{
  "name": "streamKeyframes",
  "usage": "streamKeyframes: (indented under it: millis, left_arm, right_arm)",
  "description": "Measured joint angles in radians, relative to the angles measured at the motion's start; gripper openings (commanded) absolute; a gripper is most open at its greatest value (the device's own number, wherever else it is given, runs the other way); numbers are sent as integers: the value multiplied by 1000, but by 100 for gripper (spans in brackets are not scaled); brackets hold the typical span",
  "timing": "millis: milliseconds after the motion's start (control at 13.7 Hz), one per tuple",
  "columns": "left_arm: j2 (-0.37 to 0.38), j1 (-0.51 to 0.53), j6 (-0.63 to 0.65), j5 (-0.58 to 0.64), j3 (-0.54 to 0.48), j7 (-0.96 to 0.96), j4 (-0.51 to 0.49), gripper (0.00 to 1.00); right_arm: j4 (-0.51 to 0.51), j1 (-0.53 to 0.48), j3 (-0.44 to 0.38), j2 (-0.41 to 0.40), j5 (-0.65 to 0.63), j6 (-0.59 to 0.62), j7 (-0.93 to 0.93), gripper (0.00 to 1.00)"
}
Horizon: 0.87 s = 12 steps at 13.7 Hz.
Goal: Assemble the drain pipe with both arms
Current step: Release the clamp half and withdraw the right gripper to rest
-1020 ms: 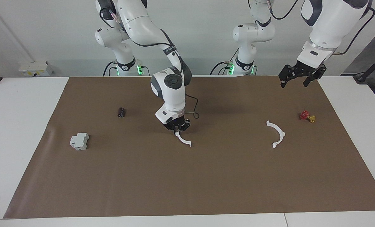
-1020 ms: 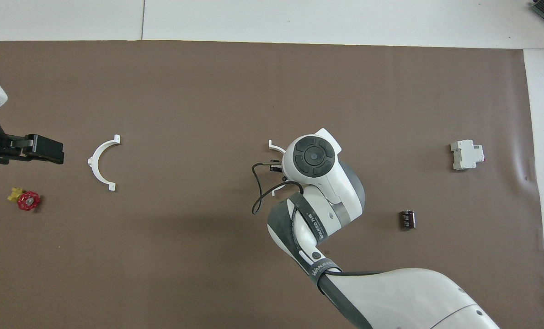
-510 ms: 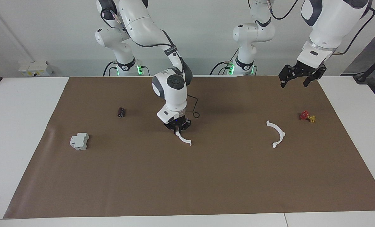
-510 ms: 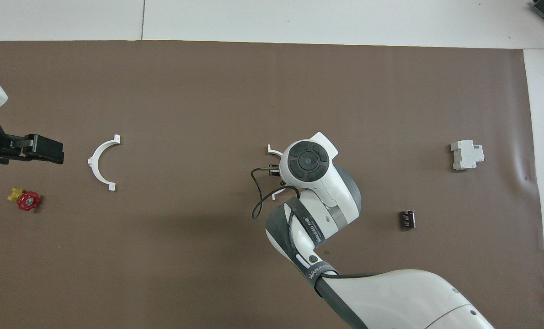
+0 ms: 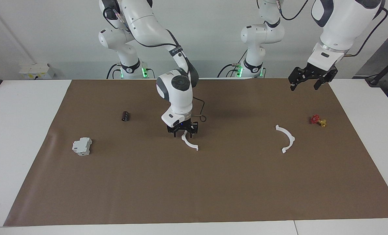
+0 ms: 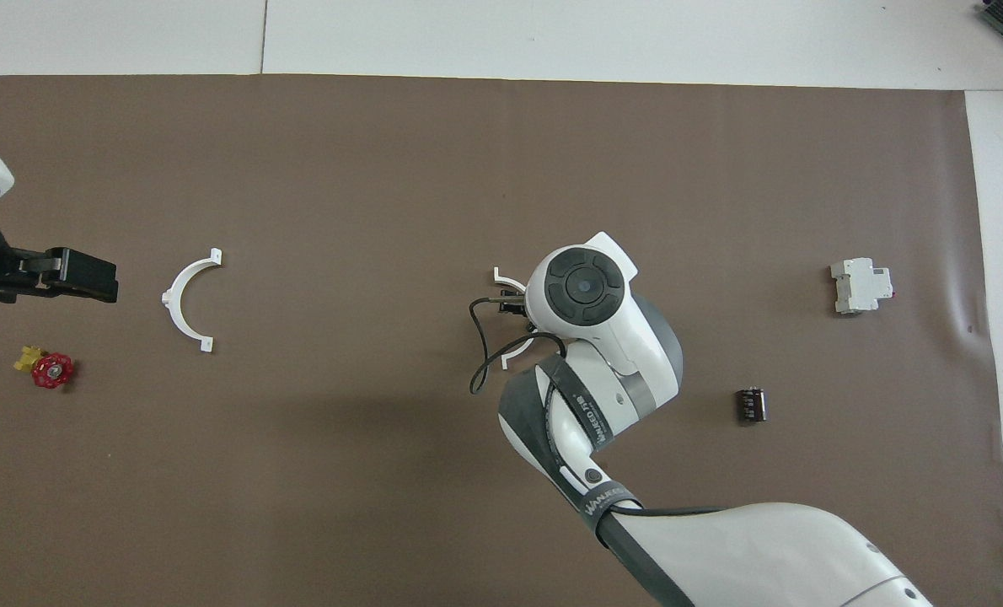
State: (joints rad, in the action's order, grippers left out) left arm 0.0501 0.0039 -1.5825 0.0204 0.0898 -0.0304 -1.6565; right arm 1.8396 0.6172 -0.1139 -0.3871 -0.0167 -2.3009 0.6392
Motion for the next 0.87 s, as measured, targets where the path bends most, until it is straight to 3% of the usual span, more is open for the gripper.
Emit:
streamKeyframes:
  millis: [364, 728, 874]
  left_arm:
    - [0, 0, 0, 0, 2, 0, 0, 100]
    - [5, 2, -4, 0, 4, 0, -17, 100]
    - [33, 13, -124, 0, -1, -2, -107, 100]
  right_arm:
    - [-7, -196, -5, 176, -5, 219, -175, 100]
    - [-5, -381, -6, 258, -5, 399, -405, 100]
    - [-5, -448, -6, 284, -5, 440, -489, 100]
